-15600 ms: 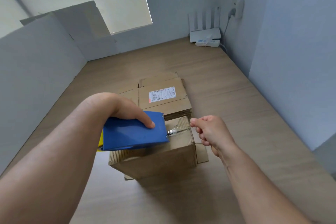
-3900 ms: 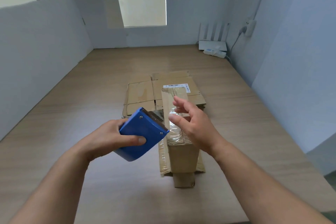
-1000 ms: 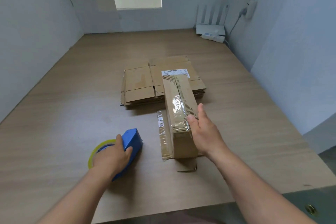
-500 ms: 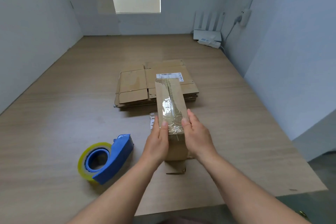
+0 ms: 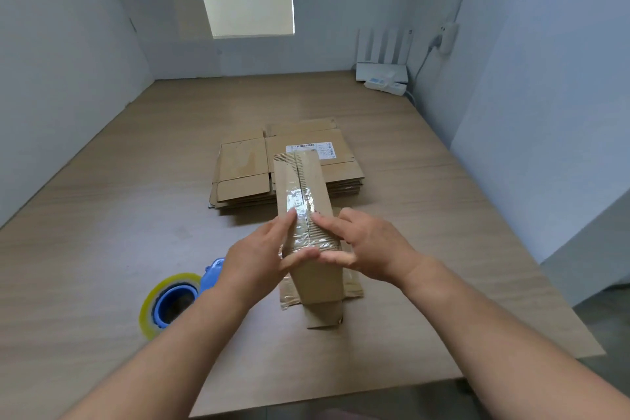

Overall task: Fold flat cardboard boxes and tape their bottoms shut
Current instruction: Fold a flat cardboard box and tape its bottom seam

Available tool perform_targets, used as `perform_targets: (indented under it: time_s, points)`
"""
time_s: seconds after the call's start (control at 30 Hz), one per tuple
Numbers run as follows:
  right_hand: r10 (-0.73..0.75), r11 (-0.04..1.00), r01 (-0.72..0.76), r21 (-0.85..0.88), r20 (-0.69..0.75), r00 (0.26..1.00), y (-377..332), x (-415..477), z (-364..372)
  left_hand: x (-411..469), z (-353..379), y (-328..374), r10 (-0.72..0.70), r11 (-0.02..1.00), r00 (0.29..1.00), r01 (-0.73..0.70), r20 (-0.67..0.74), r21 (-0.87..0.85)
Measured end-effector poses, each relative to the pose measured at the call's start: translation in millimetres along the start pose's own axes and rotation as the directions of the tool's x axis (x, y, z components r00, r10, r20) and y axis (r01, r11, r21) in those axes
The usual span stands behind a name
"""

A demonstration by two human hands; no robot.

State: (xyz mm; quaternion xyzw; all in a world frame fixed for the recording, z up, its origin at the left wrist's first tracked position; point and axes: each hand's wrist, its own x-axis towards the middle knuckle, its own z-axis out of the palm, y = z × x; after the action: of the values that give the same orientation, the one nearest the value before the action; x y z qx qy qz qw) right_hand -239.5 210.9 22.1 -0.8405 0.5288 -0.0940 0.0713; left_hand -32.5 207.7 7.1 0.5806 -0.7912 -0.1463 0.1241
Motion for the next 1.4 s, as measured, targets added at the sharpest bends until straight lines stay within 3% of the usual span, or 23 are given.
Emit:
perform_targets:
  time_s: [0.07, 0.2, 0.4, 0.53, 0.73, 0.93, 1.0, 1.13, 1.27, 1.4]
  points:
    - [-0.048, 0.999, 0.048, -0.021, 0.009, 0.999, 2, 0, 3, 4, -3, -2, 0.033, 0.991, 0.999, -0.034, 0.006, 0.130]
    - [-0.074, 0.997, 0.075, -0.019, 0.043, 0.996, 15, -4, 1, 12, -7, -7, 0.137, 0.964, 0.988, -0.148, 0.067, 0.219]
    - [-0.054, 0.951, 0.003, 0.310, 0.157, 0.986, 31, -11, -8, 5, -6, -21, 0.150, 0.981, 0.984, -0.159, 0.092, 0.108]
    - [-0.030, 0.960, -0.019, 0.278, 0.172, 0.985, 33, -4, -17, 7, -6, -20, 0.147, 0.987, 0.985, -0.152, 0.085, 0.057]
    - [-0.099, 0.987, 0.102, 0.126, -0.035, 0.995, 22, -2, -11, 2, 1, -12, 0.067, 0.997, 0.995, -0.064, 0.080, -0.033]
    - [-0.124, 0.975, 0.170, 0.144, -0.287, 0.950, 15, -17, 10, -40, 61, 28, -0.223, 0.922, 0.975, 0.204, -0.019, -0.330]
    - [-0.101, 0.972, 0.159, 0.172, -0.302, 0.948, 14, -19, 14, -48, 71, 36, -0.198, 0.909, 0.980, 0.185, 0.004, -0.374]
    - [-0.070, 0.974, 0.127, 0.185, -0.289, 0.955, 18, -20, 13, -46, 54, 14, -0.110, 0.951, 0.993, 0.094, -0.038, -0.296]
    - [-0.024, 0.966, 0.081, 0.244, -0.226, 0.974, 17, -18, 15, -31, 24, -5, -0.005, 0.968, 0.997, -0.015, -0.076, -0.252]
    - [0.072, 0.937, -0.012, 0.349, -0.161, 0.984, 14, -17, 15, -17, 20, -6, 0.015, 0.970, 0.997, -0.034, -0.080, -0.242]
